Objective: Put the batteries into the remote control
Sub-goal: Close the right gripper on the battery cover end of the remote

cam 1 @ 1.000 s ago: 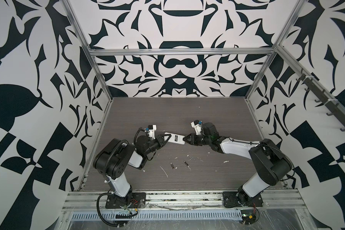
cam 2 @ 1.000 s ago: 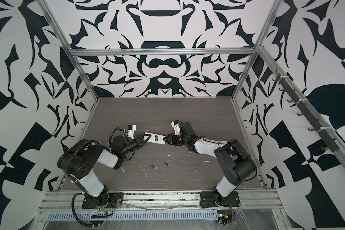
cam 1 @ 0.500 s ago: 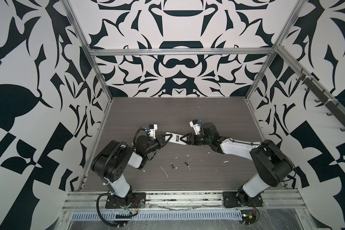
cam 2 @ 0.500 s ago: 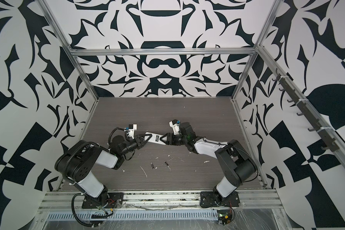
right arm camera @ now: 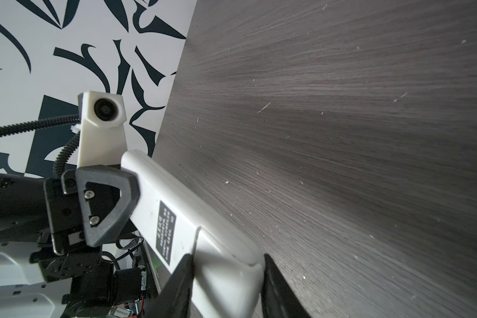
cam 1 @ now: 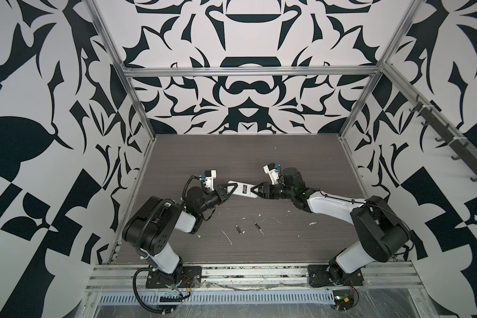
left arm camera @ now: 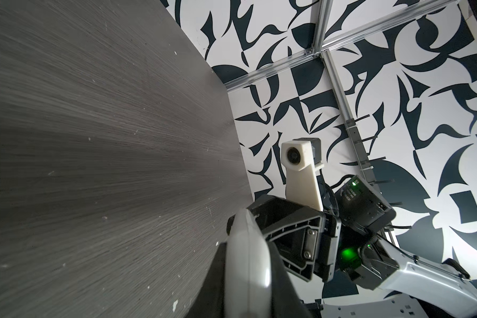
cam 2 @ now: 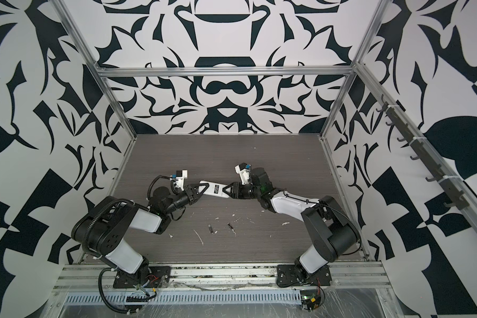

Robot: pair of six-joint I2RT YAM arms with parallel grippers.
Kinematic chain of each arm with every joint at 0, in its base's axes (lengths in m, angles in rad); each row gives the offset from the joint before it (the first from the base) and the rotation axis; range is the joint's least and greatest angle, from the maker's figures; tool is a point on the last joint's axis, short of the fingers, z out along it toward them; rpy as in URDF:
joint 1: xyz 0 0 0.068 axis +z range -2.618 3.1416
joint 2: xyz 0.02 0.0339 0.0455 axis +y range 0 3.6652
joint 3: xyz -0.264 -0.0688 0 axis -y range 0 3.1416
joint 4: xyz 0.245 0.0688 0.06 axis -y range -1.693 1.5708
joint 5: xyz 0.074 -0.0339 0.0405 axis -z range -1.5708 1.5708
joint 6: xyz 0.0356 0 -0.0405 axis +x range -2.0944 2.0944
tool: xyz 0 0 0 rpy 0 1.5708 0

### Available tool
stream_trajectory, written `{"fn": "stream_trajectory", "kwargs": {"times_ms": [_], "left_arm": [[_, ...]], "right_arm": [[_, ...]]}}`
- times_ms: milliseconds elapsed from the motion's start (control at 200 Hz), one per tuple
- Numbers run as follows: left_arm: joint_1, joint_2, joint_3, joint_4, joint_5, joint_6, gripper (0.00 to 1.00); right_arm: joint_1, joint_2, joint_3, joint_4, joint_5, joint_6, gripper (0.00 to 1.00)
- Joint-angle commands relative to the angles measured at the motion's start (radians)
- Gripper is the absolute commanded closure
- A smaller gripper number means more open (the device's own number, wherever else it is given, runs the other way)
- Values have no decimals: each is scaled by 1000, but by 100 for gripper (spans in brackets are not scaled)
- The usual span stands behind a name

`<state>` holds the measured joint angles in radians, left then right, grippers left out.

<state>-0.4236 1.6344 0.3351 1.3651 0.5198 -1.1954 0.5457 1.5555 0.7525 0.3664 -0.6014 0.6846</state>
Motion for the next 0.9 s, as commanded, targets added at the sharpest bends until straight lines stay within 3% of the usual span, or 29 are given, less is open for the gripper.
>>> {"fn": "stream_trajectory", "kwargs": {"times_ms": [0,125,895], "left_arm": [[-15,-34,7,77,47,-26,100],[-16,-28,8,77,43,-28,100],[-3,-10,12,74,26,-34,100]], "right_arm": [[25,-34,11,37,-41,-38,69],[26,-42,5,38,-42,-40,75],[26,-113,-21,84,-61,-63,88]]}}
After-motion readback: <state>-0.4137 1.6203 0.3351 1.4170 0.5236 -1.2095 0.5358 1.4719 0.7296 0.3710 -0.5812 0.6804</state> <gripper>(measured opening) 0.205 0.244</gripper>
